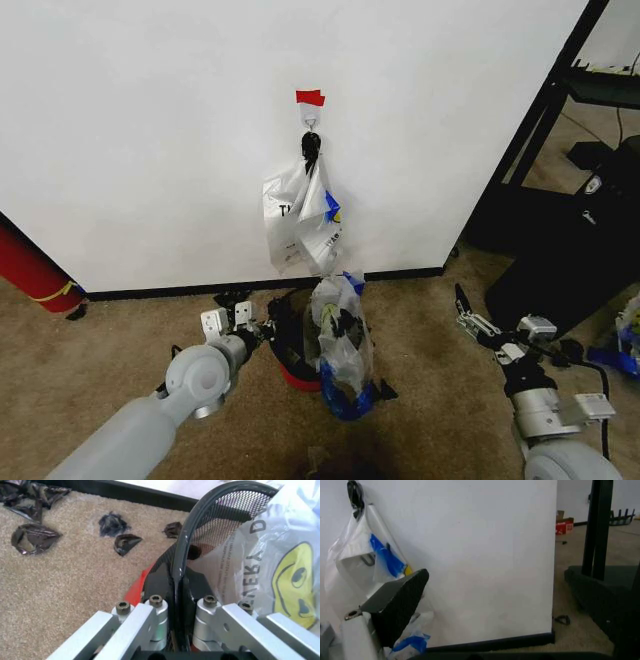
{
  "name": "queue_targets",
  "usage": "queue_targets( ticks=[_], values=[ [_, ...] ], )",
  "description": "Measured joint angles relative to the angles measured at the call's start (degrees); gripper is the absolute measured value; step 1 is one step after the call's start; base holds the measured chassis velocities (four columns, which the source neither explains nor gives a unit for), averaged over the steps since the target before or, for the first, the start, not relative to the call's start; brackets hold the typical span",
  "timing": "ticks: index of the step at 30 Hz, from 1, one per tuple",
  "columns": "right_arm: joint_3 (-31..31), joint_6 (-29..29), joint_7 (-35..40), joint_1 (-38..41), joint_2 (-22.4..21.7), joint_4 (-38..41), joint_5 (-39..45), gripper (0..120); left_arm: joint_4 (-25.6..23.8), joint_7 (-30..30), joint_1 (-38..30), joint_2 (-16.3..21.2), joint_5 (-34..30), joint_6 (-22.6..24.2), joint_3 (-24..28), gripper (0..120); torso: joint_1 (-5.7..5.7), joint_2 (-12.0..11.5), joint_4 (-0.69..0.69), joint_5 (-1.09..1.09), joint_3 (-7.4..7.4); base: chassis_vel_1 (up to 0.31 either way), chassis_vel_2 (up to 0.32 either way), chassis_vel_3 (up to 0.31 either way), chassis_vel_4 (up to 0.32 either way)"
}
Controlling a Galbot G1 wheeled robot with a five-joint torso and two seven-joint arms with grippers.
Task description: Pick up the garbage bag from the wall and place it over the trash bin.
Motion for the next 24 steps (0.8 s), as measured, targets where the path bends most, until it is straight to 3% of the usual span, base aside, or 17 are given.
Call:
queue_targets(
  ticks=[6,19,22,24],
  values=[
    [-0.08,-0.01,-0.01,0.16,-0.08,-0.02,0.01,100,-0.32,-0.07,0.53,-0.01,0.58,0.85,-0.27,5,0.0,0.0,0.0,0.0,0.0,0.0,0.0,0.0,0.0],
    [-0.77,-0.67,0.42,0.7,-0.3,-0.28,0.24,100,-7.01,0.25,4.41,3.07,4.55,3.49,-5.5,48,0.0,0.0,-0.01,-0.01,0.0,0.0,0.0,0.0,0.0],
    [-0.77,-1.21,1.14,1.16,-0.47,-0.41,0.22,100,-10.61,-0.13,6.07,3.97,7.7,3.06,-8.22,63,0.0,0.0,0.01,-0.01,0.0,0.0,0.0,0.0,0.0],
    [-0.76,-1.43,1.44,1.26,-0.46,-0.62,0.21,100,-12.2,-0.35,6.18,4.35,8.31,2.98,-8.64,66,0.0,0.0,0.01,-0.01,0.0,0.0,0.0,0.0,0.0]
  ],
)
